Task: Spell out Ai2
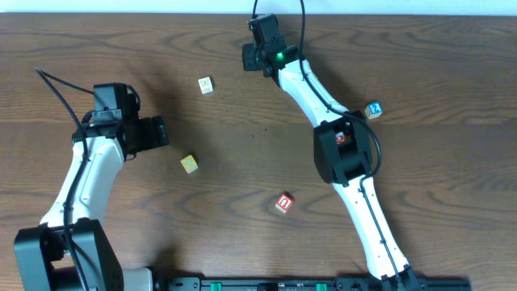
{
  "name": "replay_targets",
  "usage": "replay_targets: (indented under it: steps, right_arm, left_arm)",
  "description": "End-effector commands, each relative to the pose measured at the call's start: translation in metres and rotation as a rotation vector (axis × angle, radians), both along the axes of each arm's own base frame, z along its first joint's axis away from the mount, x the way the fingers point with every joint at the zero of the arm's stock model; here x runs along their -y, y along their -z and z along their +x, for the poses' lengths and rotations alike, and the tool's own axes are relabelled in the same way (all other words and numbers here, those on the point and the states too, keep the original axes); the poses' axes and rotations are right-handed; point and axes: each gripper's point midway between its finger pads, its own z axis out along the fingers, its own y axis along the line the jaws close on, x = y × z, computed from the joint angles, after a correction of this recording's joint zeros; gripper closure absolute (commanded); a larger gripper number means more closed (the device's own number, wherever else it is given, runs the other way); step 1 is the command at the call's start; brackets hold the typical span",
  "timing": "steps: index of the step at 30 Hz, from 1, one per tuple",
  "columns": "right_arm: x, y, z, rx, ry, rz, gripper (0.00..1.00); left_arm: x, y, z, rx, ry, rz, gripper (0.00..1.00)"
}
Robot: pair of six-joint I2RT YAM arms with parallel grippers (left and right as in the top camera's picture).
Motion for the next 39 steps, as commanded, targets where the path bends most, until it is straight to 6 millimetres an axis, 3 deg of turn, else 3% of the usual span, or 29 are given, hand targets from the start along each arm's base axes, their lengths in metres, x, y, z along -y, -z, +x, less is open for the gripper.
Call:
replay_targets:
  steps: [1, 5, 14, 30, 39]
  right_arm:
    - [-0.007, 0.008, -0.003, -0.001, -0.002, -0.013, 0.56]
    - [-0.007, 0.008, -0.003, -0.001, -0.002, -0.014, 0.59]
    - [-0.007, 0.008, -0.003, -0.001, -0.002, -0.013, 0.63]
    - [-0.008, 0.008, -0.003, -0.001, -0.002, -0.013, 0.67]
    - [-0.008, 0.008, -0.003, 0.000, -0.002, -0.013, 0.69]
  left_arm:
    - [-0.001, -0.008, 0.009, 0.033, 0.021, 0.011, 0.05]
    - [-0.001, -0.006, 0.010, 0.031, 0.022, 0.010, 0.05]
    - [-0.001, 0.024, 0.010, -0.041, 0.020, 0.000, 0.05]
    - [-0.004, 0.052, 0.014, -0.082, -0.029, -0.005, 0.00]
    - [-0.004, 0.054, 0.014, -0.089, -0.046, -0.012, 0.27]
